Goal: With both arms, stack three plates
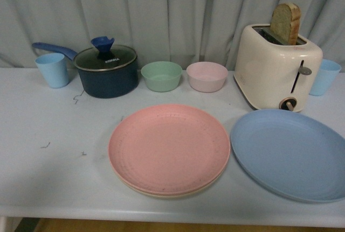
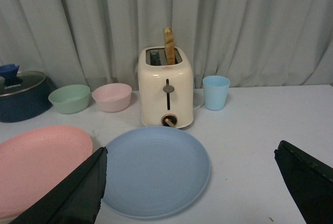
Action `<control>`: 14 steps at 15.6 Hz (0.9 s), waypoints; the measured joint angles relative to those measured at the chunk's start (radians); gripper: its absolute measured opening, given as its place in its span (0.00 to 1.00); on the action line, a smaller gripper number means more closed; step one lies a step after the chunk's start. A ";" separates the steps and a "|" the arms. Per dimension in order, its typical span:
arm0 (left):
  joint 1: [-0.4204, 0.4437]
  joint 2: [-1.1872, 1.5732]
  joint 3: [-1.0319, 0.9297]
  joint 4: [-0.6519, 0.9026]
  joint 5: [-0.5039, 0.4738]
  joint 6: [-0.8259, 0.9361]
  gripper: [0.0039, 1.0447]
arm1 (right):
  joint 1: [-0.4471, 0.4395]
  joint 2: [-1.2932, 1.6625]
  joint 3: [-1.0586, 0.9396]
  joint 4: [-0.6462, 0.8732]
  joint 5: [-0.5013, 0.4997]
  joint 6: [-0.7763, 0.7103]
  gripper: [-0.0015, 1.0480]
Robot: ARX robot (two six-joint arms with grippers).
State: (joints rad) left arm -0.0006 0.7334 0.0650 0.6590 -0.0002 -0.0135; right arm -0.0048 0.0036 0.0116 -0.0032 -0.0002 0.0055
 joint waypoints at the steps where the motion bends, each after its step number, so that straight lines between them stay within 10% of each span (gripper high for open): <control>1: 0.000 -0.022 -0.013 0.004 0.000 0.000 0.01 | 0.000 0.000 0.000 0.000 0.000 0.000 0.94; 14: 0.000 -0.396 -0.054 -0.326 0.000 0.000 0.01 | 0.000 0.000 0.000 0.000 0.000 0.000 0.94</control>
State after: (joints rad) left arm -0.0002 0.3378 0.0113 0.3328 -0.0002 -0.0139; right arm -0.0048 0.0036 0.0116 -0.0032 -0.0002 0.0055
